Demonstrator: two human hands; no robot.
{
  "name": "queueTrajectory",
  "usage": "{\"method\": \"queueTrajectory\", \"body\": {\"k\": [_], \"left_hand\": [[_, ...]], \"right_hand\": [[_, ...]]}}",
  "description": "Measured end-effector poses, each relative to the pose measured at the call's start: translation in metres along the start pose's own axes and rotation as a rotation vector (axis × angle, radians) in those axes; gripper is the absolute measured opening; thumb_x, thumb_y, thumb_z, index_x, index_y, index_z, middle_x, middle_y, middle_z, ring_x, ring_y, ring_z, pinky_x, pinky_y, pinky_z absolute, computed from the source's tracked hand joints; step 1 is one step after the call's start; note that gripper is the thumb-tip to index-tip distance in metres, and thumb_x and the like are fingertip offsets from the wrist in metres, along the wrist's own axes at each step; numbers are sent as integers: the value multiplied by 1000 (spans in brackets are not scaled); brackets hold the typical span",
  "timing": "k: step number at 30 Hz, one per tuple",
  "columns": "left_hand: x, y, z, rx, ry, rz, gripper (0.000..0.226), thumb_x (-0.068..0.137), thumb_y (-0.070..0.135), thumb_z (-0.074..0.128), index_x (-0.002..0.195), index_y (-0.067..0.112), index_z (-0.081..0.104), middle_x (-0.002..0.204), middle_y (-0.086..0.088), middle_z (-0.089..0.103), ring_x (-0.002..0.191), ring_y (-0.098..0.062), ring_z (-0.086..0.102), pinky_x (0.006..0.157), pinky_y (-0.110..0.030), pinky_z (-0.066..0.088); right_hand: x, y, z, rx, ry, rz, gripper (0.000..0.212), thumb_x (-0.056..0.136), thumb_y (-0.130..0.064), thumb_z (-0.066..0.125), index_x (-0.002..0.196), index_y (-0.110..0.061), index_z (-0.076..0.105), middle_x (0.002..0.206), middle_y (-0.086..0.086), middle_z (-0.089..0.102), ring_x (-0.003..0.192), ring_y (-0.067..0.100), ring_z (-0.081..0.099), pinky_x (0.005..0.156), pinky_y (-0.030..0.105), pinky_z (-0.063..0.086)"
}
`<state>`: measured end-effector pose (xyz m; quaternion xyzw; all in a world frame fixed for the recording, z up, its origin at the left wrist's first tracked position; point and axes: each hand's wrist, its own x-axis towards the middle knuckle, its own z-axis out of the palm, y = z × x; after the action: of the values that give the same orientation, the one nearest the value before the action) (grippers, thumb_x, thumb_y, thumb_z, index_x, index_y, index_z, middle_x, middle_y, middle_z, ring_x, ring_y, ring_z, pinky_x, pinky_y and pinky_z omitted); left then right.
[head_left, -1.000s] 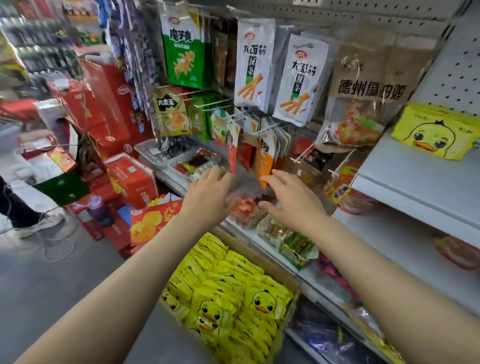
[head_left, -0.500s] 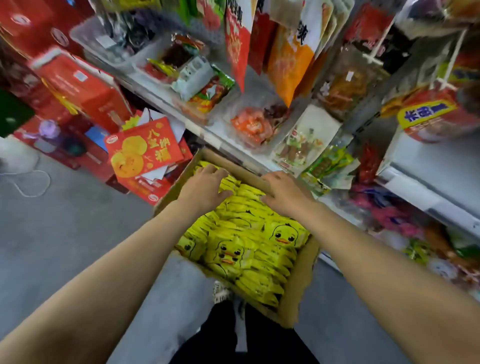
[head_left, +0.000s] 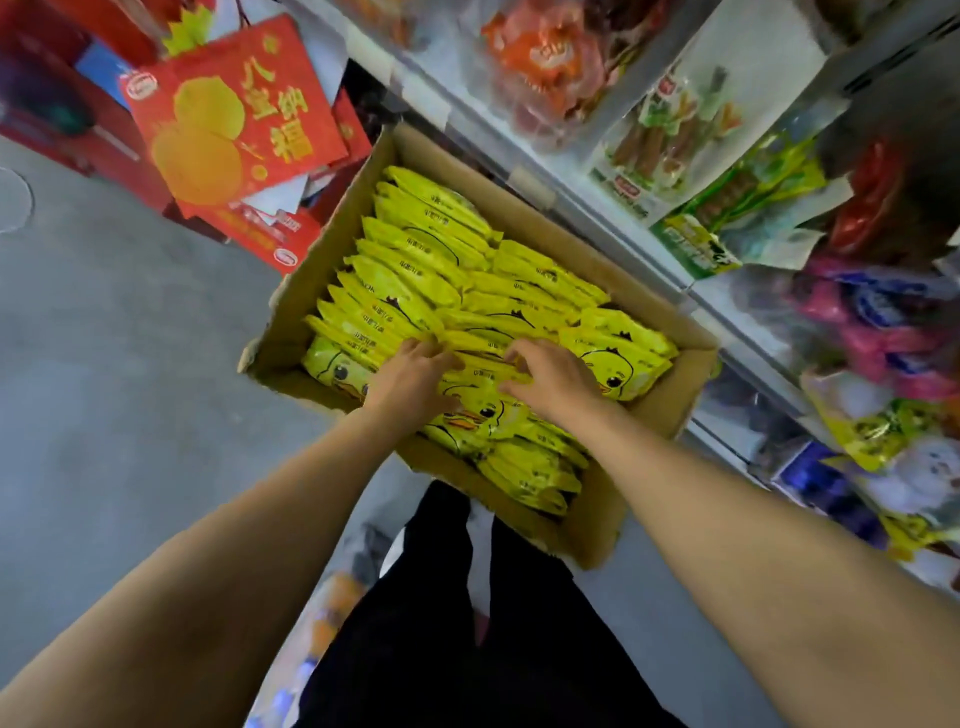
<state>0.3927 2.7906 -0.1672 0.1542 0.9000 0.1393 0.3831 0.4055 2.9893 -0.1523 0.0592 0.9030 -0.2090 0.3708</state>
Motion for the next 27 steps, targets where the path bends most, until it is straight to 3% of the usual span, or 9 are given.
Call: {"method": "queueTrajectory", "body": {"k": [3,9,13,17,20,22,25,27], "left_hand": [[6,2,9,57,-2,2,63,77,47,74,133,31,51,139,-4,48,135,-31,32,103,-44,37],[14,7,36,117,13,-26,70,73,55,73,136,34,49,136,1,49,130,-26,36,99,-40,35],[18,10,46,145,21,-49,69,72,56,73,133,35,49,135,4,52,129,-25,38,97,-38,34],[24,9,48,127,27,-56,55,76,46,74,125,30,55,130,2,57,127,-25,40,95,-37,34],[25,9,41,61,-42,-45,50,77,44,74,124,33,60,128,1,60,128,-26,39,99,-39,35],[20,10,33,-7,-72,-36,35,77,44,75,109,32,70,110,-4,65,118,-28,46,91,-37,40],[8,14,20,-188,-66,-47,27,78,41,76,73,16,68,71,-6,57,79,-24,52,59,-27,34],[-2,17,7,-318,-24,-53,31,80,36,76,72,8,65,66,-7,53,68,-22,48,55,-27,29]], "right_hand": [[6,5,1,36,59,7,36,83,-43,73,116,-36,59,118,-7,61,106,19,59,71,26,39],[22,15,7,4,75,-9,40,83,-45,73,120,-33,64,130,-1,56,121,23,53,84,31,45],[30,13,21,-169,82,-56,45,77,-49,76,117,-29,69,122,1,47,121,22,43,90,35,42],[35,10,28,-156,114,-26,31,82,-40,75,108,-23,72,122,4,47,122,25,41,92,35,41],[34,11,17,-77,67,-1,21,86,-32,73,101,-18,71,121,5,52,118,26,49,85,33,44],[28,12,4,-16,26,33,14,89,-31,69,98,-20,66,116,7,60,108,29,56,77,31,42],[11,17,-14,52,12,65,11,94,-33,60,99,-24,56,109,9,63,92,28,56,69,30,36],[-4,23,-22,70,58,63,19,98,-35,54,111,-22,54,110,11,64,88,28,56,67,31,35]]}}
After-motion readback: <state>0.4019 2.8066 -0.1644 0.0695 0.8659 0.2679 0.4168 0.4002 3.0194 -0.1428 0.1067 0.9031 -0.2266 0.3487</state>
